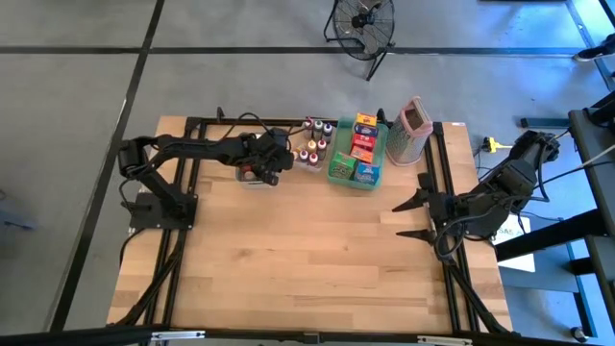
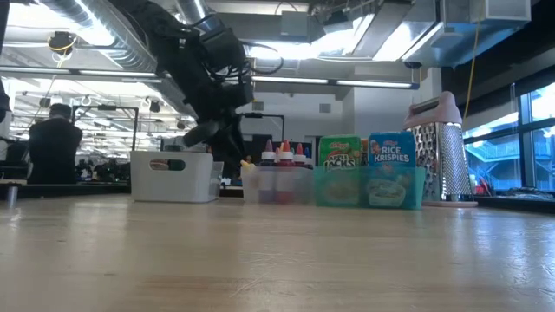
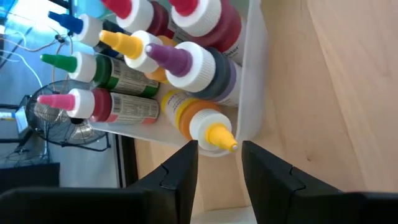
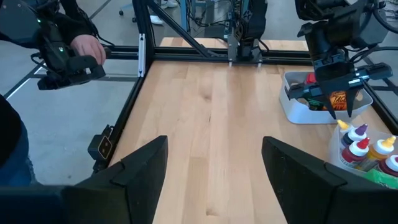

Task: Pick & Place Kitchen Items
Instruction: Put the yellow food coloring bottle into the transparent bin

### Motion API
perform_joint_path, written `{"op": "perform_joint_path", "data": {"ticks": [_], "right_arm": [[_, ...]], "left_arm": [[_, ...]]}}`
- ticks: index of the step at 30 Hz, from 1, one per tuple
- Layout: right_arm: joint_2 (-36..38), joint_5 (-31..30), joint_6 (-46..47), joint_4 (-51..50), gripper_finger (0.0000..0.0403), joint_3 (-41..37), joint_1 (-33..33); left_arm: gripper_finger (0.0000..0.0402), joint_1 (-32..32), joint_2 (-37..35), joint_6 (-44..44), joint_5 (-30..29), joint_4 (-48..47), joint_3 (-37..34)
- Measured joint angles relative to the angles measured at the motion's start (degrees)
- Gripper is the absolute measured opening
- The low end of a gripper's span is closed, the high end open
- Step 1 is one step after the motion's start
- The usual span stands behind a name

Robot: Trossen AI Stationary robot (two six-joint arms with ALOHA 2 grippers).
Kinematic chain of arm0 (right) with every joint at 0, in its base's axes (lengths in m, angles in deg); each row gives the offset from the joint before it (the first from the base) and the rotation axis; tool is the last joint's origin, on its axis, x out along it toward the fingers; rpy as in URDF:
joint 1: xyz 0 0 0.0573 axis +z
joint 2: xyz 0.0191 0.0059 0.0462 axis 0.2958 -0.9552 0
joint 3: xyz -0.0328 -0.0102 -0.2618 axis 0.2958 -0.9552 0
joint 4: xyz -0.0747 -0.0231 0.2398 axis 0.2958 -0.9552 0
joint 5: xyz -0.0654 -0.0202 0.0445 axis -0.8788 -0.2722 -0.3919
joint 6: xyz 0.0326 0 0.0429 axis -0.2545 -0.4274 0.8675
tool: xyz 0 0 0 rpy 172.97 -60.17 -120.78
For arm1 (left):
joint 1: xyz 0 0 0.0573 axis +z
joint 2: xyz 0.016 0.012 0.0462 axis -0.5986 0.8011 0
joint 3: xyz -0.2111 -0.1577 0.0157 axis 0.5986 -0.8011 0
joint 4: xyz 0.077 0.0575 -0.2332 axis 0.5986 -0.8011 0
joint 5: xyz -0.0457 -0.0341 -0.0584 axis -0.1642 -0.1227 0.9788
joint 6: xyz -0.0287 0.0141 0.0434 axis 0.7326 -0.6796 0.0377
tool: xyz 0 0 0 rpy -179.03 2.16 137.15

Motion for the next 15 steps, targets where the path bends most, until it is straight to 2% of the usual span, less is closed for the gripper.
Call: {"op": "perform_joint_path", "data": {"ticks": [15], "right_arm": [[0.0, 0.0, 0.0, -0.4, 0.0264, 0.0, 0.0]], "left_arm": [[0.0120, 0.0, 0.0, -1.7, 0.9, -0.6, 0.0]]}}
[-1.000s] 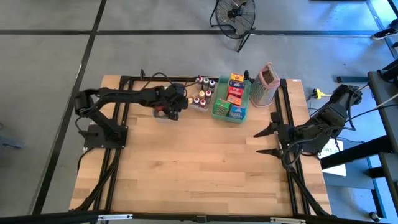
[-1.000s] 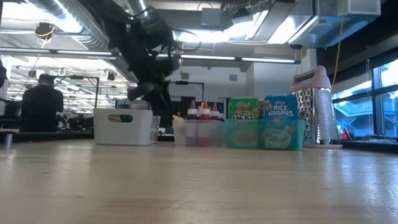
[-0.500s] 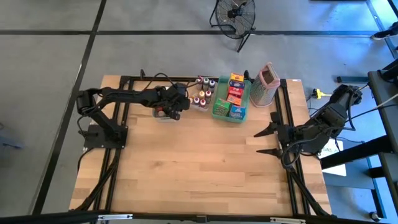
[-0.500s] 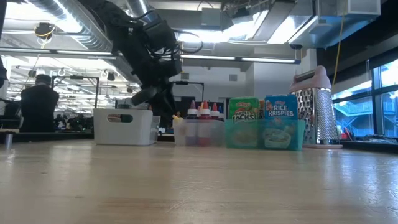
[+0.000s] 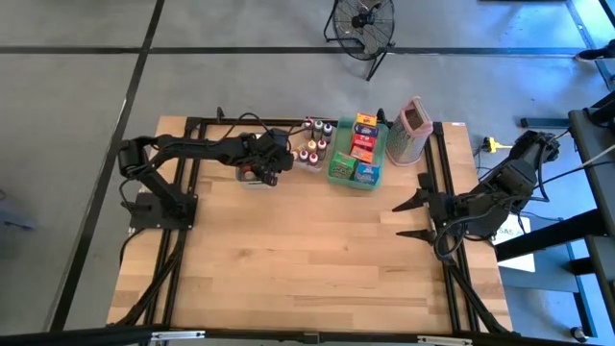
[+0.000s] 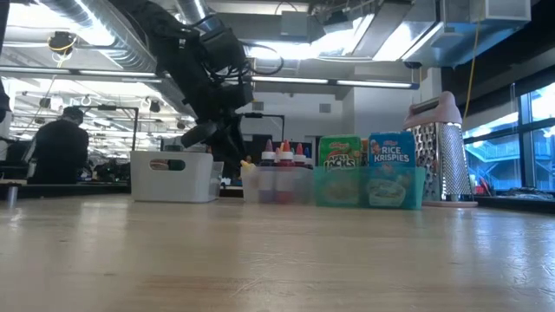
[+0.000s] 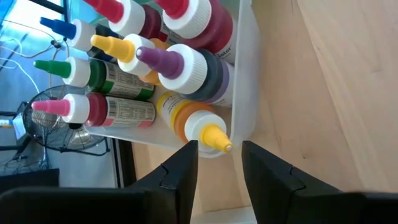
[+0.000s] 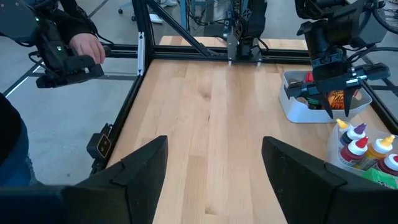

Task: Pick & Place Kitchen Items
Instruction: Put the yellow food coloring bottle into the transparent bin, then return to Home Position

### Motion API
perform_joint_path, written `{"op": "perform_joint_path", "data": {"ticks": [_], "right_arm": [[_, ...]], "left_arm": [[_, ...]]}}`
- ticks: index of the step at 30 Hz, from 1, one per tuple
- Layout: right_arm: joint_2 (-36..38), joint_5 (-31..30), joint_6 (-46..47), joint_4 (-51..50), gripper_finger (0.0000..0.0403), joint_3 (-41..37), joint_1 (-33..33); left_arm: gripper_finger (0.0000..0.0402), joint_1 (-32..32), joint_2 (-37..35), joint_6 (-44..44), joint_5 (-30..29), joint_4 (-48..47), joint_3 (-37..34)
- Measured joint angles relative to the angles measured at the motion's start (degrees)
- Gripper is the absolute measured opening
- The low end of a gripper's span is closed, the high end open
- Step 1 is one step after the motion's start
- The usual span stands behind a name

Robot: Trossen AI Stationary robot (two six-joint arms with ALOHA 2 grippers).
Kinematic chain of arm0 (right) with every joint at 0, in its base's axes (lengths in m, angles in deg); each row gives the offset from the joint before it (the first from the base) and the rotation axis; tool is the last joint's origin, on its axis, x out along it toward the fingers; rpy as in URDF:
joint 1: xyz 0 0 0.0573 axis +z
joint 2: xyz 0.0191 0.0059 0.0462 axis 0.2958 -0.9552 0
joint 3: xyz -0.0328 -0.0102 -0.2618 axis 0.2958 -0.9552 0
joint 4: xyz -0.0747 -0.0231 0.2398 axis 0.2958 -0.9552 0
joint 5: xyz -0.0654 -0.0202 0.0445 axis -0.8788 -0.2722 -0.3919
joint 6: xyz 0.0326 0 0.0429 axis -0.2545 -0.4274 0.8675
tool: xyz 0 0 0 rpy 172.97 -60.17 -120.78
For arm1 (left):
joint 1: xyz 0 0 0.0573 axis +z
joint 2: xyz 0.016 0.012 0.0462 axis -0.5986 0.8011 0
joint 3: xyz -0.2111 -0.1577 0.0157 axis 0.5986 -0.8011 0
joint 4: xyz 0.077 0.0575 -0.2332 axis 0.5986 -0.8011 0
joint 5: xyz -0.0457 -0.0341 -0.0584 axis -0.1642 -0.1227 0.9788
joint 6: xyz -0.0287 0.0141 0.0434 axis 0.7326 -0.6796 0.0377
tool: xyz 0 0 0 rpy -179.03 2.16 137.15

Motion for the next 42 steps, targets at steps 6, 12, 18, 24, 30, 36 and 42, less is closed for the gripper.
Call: {"op": "perform_joint_path", "data": {"ticks": [6, 12, 18, 24, 30, 36, 42], "right_arm": [[0.0, 0.0, 0.0, 0.0, 0.0264, 0.0, 0.0], [0.0, -0.1, 0.0, -0.2, 0.0264, 0.0, 0.0], [0.0, -0.2, 0.0, -0.2, 0.0264, 0.0, 0.0], [0.0, -0.2, 0.0, -0.2, 0.0263, 0.0, 0.0], [0.0, 0.0, 0.0, -0.3, 0.0263, 0.0, 0.0], [0.5, 0.0, 0.0, -0.1, 0.0263, 0.0, 0.0], [6.0, 3.4, -1.3, -0.2, 0.0263, 0.0, 0.0]], "left_arm": [[0.0118, 0.0, 1.1, 0.0, 0.0, -0.1, 0.0], [0.0120, -0.1, 3.1, 0.7, -1.8, 0.8, 0.0], [0.0115, 0.0, 3.2, 0.8, -5.1, 3.0, 0.0], [0.0115, 0.0, 3.2, 0.3, -5.3, 3.2, 0.0], [0.0112, -0.9, 1.1, 5.2, -8.7, 2.8, 0.7], [0.0104, -4.8, -6.4, 5.9, -11.7, 1.3, 3.6], [0.0074, -6.2, -16.5, 11.8, -10.9, -8.4, 6.8]]}}
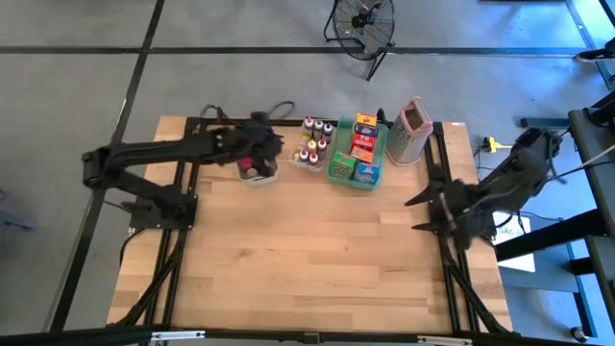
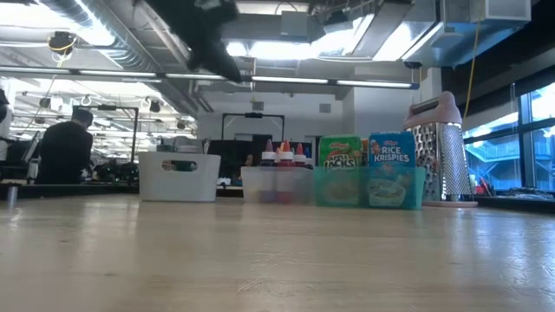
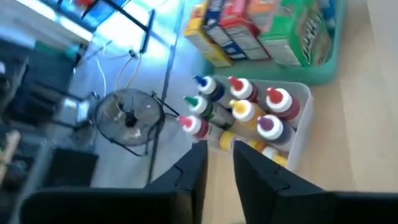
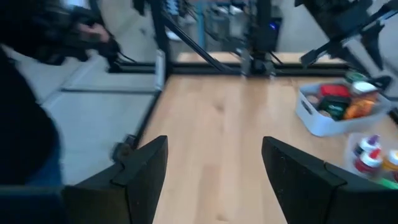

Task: Pick & Place Kitchen Items
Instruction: Return to Home Position

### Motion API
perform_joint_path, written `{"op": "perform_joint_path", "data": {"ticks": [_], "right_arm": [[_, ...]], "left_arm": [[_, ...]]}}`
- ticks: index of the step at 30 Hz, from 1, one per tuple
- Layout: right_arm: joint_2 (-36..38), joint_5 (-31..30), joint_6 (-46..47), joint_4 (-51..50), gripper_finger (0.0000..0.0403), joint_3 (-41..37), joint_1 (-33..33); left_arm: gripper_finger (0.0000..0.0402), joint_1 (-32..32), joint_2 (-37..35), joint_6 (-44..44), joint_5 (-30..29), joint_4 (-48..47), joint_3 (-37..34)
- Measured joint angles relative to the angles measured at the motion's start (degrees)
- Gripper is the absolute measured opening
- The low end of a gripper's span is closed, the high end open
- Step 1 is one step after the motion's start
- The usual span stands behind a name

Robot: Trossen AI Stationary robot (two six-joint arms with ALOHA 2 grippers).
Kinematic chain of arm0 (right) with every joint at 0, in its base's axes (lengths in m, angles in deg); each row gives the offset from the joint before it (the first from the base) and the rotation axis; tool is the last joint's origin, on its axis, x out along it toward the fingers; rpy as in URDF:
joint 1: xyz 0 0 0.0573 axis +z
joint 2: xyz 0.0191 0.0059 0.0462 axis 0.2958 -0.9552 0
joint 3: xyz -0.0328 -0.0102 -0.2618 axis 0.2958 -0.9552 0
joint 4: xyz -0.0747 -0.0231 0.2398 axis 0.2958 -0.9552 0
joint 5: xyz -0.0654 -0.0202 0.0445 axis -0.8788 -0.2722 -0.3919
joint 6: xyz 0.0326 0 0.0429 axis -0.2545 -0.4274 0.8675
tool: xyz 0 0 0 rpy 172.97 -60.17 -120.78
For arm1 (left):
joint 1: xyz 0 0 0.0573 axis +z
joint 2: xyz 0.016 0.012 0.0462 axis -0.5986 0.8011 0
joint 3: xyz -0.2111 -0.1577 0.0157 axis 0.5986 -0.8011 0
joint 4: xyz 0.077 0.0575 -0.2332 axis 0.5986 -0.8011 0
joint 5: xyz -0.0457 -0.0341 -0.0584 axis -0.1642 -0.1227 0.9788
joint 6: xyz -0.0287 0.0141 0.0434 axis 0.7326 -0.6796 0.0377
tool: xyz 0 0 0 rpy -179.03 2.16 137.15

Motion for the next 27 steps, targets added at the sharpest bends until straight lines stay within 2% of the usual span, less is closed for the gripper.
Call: {"op": "perform_joint_path", "data": {"ticks": [4, 7, 10, 16, 19, 27], "right_arm": [[5.8, 3.6, -1.6, 0.0, 0.0253, 0.0, 0.0], [9.8, 6.6, -5.8, -0.4, 0.0223, 0.0, 0.0], [13.1, 6.5, -8.2, -2.8, 0.0178, 0.0, 0.0], [16.5, 1.3, -7.5, -11.0, 0.0102, 0.0, 0.0], [17.5, -1.4, -5.8, -12.7, 0.0081, -1.2, 0.0], [23.2, -0.1, -3.6, -13.3, 0.0045, -7.7, 0.0]], "left_arm": [[0.0033, 1.5, -7.9, 8.2, 3.1, -7.7, 0.4], [0.0006, 2.2, -13.3, 13.1, 5.8, -11.9, 0.4], [0.0003, 2.2, -18.3, 16.1, 5.9, -15.2, 0.0], [0.0001, 2.2, -26.2, 21.8, 7.7, -23.7, -0.1], [0.0001, 2.2, -29.4, 24.3, 8.8, -27.2, -0.1], [0.0001, 2.2, -38.4, 29.8, 8.8, -32.6, -0.1]]}}
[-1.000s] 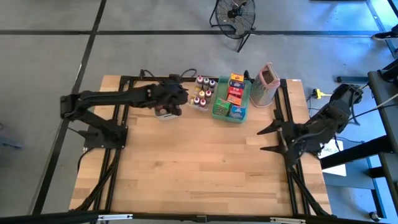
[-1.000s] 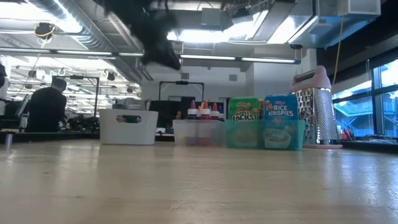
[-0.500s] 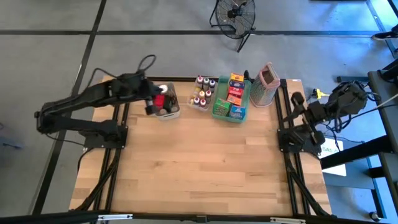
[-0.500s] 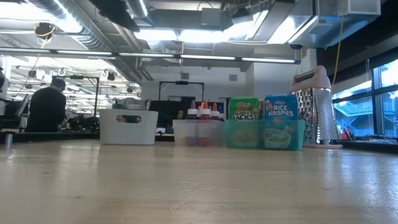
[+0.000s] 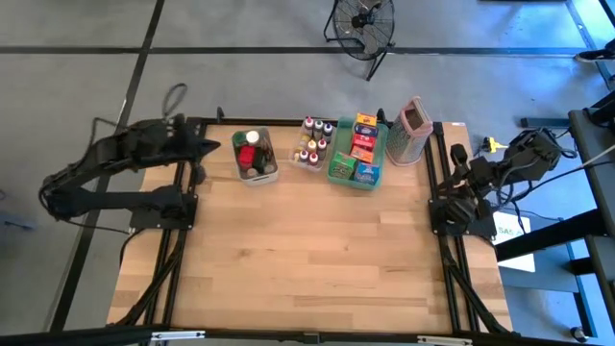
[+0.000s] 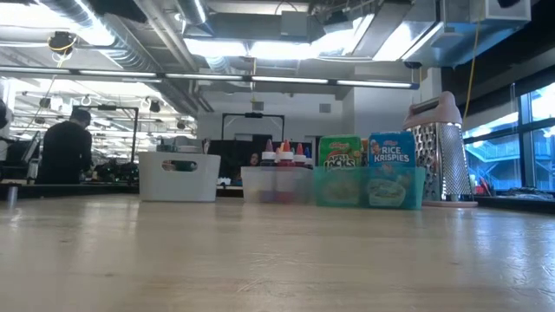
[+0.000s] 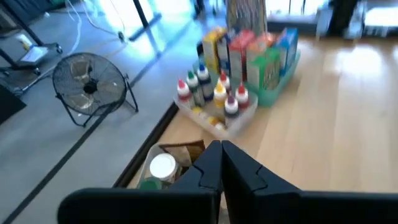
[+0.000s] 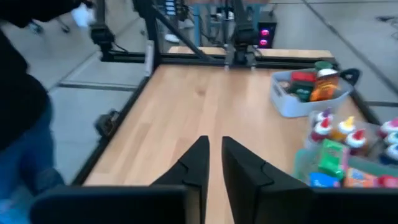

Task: Pick & Place Kitchen Items
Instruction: Return to Home Position

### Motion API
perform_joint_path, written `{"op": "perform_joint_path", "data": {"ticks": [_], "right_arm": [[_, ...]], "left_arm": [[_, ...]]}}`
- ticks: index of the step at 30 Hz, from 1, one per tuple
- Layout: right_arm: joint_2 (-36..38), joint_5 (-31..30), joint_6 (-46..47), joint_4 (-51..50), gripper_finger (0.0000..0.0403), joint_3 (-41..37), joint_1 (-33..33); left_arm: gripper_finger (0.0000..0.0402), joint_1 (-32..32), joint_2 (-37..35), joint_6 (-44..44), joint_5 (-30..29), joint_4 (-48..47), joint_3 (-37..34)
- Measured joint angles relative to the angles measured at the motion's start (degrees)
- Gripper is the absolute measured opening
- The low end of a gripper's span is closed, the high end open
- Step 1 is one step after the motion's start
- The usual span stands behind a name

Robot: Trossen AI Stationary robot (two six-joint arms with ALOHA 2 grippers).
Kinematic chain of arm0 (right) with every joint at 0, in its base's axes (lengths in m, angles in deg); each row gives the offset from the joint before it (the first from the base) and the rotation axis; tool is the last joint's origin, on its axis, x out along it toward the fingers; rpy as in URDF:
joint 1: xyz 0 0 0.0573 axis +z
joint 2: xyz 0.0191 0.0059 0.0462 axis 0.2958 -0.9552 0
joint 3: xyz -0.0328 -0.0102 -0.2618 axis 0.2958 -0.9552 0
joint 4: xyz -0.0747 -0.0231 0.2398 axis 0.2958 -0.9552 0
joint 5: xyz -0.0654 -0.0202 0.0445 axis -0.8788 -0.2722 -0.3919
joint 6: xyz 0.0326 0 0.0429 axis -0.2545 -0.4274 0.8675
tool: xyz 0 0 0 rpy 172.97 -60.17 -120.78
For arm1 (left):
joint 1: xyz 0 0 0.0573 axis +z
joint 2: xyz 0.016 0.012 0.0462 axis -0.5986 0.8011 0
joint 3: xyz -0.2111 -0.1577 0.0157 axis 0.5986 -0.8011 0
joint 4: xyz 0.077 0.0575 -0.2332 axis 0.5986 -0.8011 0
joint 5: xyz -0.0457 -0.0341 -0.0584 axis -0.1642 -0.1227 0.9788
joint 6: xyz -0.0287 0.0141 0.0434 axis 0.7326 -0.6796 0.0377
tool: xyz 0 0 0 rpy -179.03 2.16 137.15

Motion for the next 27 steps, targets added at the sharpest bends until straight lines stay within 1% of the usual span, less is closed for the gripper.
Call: {"op": "perform_joint_path", "data": {"ticks": [2, 4, 7, 9, 11, 13, 16, 19, 22, 27], "right_arm": [[3.1, 1.8, 0.4, 0.6, 0.0035, -1.8, 0.0], [6.8, 2.1, -0.2, 3.1, 0.0025, -4.4, 0.0], [12.9, 2.0, -5.7, 10.3, 0.0015, -10.3, 0.0], [17.0, 2.1, -8.9, 15.4, 0.0011, -15.1, 0.0], [20.9, 2.1, -9.6, 19.2, 0.0010, -19.8, 0.1], [24.1, 2.3, -9.5, 22.8, 0.0010, -24.4, 0.1], [24.3, 3.7, -10.0, 27.9, 0.0010, -29.4, 0.0], [24.3, 5.1, -11.0, 35.5, 0.0009, -34.0, 0.0], [24.6, 6.2, -11.6, 40.4, 0.0009, -38.2, 0.0], [24.6, 6.7, -10.1, 45.8, 0.0009, -43.7, 0.0]], "left_arm": [[0.0001, 0.0, -2.9, 2.1, -0.1, 0.1, 0.0], [0.0001, 0.0, -5.5, 4.2, -0.2, 0.5, 0.0], [0.0001, 0.0, -9.4, 6.3, -0.7, 2.6, -1.9], [0.0001, 0.0, -13.4, 8.5, -0.6, 6.8, -6.2], [0.0001, 0.0, -17.4, 11.1, -0.1, 13.6, -12.0], [0.0001, 0.0, -21.0, 12.8, 0.8, 18.3, -18.3], [0.0001, 0.0, -25.4, 15.4, 2.7, 26.2, -27.0], [0.0001, -0.1, -28.1, 17.0, 2.8, 32.3, -33.9], [0.0001, -0.1, -29.3, 17.3, 3.0, 36.8, -38.9], [0.0001, -0.1, -29.6, 20.1, 5.3, 44.5, -45.9]]}}
